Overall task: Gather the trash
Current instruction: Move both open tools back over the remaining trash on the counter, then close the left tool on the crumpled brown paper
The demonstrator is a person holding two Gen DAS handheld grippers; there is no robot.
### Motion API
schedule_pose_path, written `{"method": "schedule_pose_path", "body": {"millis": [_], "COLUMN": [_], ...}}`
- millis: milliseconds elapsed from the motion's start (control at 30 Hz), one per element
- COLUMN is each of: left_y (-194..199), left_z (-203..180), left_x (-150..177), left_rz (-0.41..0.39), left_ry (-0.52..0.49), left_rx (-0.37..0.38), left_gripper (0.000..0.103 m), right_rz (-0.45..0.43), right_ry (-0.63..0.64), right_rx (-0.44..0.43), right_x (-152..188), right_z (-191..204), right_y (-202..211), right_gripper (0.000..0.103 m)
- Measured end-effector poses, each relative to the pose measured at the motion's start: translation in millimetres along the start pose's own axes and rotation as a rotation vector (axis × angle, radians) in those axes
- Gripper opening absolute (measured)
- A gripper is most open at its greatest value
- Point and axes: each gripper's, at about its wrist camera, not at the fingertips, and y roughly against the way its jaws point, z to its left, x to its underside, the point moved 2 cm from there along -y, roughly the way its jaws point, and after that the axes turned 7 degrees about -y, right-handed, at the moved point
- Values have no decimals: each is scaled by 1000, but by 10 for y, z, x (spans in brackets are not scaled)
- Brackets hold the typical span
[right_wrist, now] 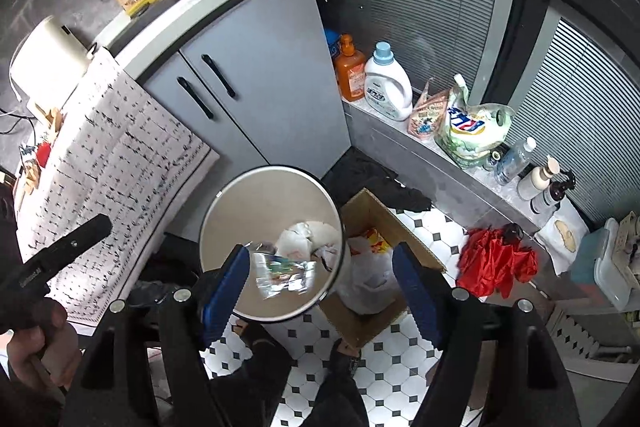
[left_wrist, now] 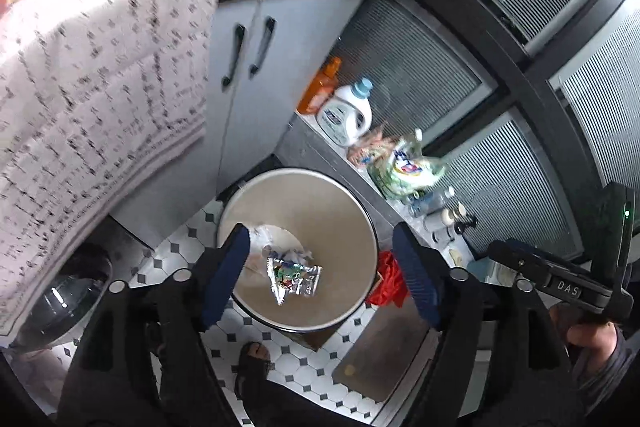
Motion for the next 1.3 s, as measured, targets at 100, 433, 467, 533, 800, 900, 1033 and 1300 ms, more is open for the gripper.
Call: {"method": "schedule_pose_path", "body": {"millis": [100,433,467,533,800,900,1033,1300], "left_y": [205,923,978,1114,1491,1598,1686,1701], "left_z": [105,700,757,913,1550,1805,2165,2836], "left_x": [-79,-240,-251,-273,-388,-449,-524,-663], "left_rz": [-42,-195,-207,-231,-300,-319,-333,-316], "left_ry": [17,102,109,135,223,249,294,364], "left_rx": [-38,-183,-196,-227,-303,-334,-374,-421], "left_gripper": [84,94,94,94,94,94,93,79], "right_rz": [-40,-102,-110,-126,-142,-151,-154,-127], "right_ry": [11,100,111,138,207,226,256,276], "right_rx": [-11,-104,-112,-131,-200,-214,-214,-198], "right_x": [-50,-319,-349,-391,-527,-561,-595,-612], "right_z": [109,854,950,1151,1908,2151,2444,2865], "right_y": [77,128,137,156,161,170,134,9], "right_gripper": [84,92,94,95,95,95,95,95]}}
